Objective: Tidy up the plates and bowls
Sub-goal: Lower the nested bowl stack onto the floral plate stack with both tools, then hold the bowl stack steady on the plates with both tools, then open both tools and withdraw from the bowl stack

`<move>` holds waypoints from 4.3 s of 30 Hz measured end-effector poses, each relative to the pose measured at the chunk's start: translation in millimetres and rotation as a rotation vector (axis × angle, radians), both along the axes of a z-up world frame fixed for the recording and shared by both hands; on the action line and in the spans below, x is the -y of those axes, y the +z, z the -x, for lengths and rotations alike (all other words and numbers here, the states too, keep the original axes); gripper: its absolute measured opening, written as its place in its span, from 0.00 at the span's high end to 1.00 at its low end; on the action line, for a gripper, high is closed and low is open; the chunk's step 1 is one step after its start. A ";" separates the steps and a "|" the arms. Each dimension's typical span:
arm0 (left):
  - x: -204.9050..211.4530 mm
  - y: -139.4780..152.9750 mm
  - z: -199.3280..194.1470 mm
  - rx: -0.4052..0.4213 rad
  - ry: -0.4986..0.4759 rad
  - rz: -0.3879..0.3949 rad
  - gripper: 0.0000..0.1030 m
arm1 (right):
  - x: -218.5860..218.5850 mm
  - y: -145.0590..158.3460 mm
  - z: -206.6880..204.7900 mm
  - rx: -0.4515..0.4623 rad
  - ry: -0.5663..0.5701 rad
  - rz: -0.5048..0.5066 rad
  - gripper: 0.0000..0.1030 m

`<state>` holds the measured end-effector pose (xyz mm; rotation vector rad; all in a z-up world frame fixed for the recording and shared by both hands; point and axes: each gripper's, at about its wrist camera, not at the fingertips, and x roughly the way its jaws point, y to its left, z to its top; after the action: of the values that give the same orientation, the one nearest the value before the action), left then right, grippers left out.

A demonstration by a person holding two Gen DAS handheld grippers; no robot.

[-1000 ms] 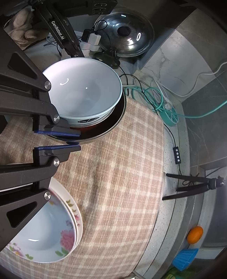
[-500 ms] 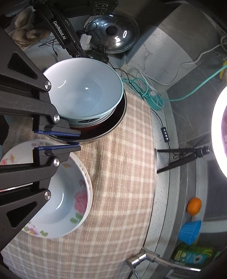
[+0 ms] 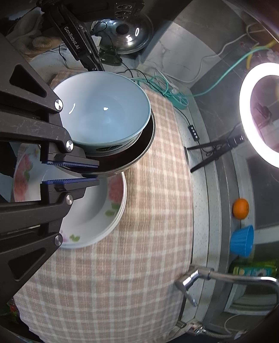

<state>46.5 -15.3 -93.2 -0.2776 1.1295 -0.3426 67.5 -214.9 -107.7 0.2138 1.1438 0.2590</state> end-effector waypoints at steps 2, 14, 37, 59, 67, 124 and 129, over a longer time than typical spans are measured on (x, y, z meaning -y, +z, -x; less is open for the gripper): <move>9.3 -2.5 0.1 -0.008 -0.022 0.001 0.94 | 11.3 -1.2 3.5 -0.004 -0.019 0.004 0.92; 48.1 -14.0 5.4 -0.053 -0.101 -0.011 0.94 | 53.6 -17.7 19.9 -0.035 -0.098 0.003 0.92; 55.4 -28.2 5.6 -0.097 -0.129 -0.038 0.94 | 62.6 -35.7 28.5 -0.084 -0.119 -0.017 0.92; 55.6 -24.4 8.1 -0.063 -0.139 -0.072 0.94 | 60.6 -34.9 29.9 -0.078 -0.105 -0.015 0.92; 54.5 -23.1 11.3 -0.057 -0.133 -0.082 0.92 | 60.1 -30.2 32.7 -0.063 -0.106 -0.012 0.92; 60.4 59.8 48.4 0.267 -0.041 -0.167 0.43 | 71.3 53.3 76.2 0.296 -0.139 0.115 0.43; 59.8 66.7 52.0 0.290 -0.016 -0.184 0.40 | 73.3 60.5 78.4 0.326 -0.150 0.108 0.38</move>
<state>-5.6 -75.2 -26.5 -0.0535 0.8705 -0.2808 -10.9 -288.2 -47.2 0.1542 0.8111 0.0938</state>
